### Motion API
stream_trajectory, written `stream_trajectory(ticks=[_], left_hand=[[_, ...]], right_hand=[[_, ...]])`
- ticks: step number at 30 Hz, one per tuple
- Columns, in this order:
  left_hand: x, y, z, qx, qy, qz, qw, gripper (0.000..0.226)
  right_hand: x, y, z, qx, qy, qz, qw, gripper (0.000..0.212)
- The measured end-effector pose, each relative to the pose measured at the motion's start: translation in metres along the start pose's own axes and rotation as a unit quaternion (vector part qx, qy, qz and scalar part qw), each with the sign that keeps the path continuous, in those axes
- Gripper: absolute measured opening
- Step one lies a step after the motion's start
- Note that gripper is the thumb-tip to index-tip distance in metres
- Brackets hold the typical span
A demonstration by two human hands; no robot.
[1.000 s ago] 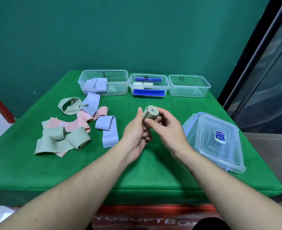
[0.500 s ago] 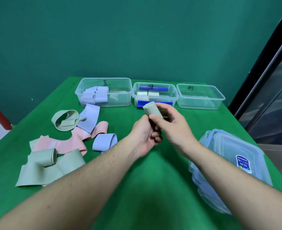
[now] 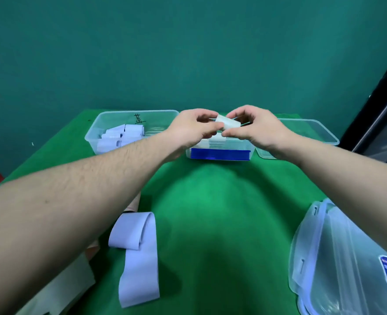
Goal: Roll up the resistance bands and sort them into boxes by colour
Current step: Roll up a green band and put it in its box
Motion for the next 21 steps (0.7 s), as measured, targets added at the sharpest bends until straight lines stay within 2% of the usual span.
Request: stream_trajectory(ticks=[7, 9, 10, 11, 12, 14, 16, 18, 21], left_hand=[[0.022, -0.002, -0.04, -0.009, -0.046, 0.086, 0.995, 0.033], [0.025, -0.004, -0.048, -0.009, -0.037, 0.015, 0.999, 0.035], [0.023, -0.006, -0.05, -0.005, -0.021, -0.082, 0.996, 0.036], [0.021, -0.005, -0.053, 0.004, 0.001, -0.204, 0.979, 0.037], [0.017, -0.003, -0.054, 0.011, 0.027, -0.323, 0.946, 0.038], [0.013, 0.002, -0.057, 0.021, 0.071, -0.478, 0.875, 0.036], [0.016, 0.006, -0.06, 0.044, 0.081, -0.546, 0.833, 0.039], [0.023, 0.008, -0.063, 0.062, 0.068, -0.578, 0.811, 0.043], [0.027, 0.012, -0.066, 0.082, 0.067, -0.604, 0.79, 0.043]], right_hand=[[-0.031, 0.006, -0.036, 0.065, 0.06, -0.076, 0.993, 0.026], [-0.037, 0.007, -0.042, 0.073, 0.073, -0.078, 0.992, 0.027], [-0.041, 0.008, -0.044, 0.072, 0.082, -0.066, 0.992, 0.029], [-0.046, 0.008, -0.047, 0.07, 0.093, -0.043, 0.992, 0.032], [-0.051, 0.008, -0.049, 0.069, 0.105, -0.012, 0.992, 0.036], [-0.059, 0.009, -0.054, 0.073, 0.129, 0.044, 0.988, 0.042], [-0.065, 0.012, -0.058, 0.089, 0.146, 0.116, 0.978, 0.04], [-0.065, 0.018, -0.062, 0.113, 0.151, 0.203, 0.961, 0.034], [-0.066, 0.026, -0.065, 0.133, 0.172, 0.261, 0.941, 0.03]])
Point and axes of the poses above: each hand's wrist, its own z-axis away from the middle knuckle, its own y-axis out of the palm, x = y × z, the point moved 10 cm from there along -z, towards the middle knuckle, and after that the axes turned 1 degree about z, right-handed, at the moved point
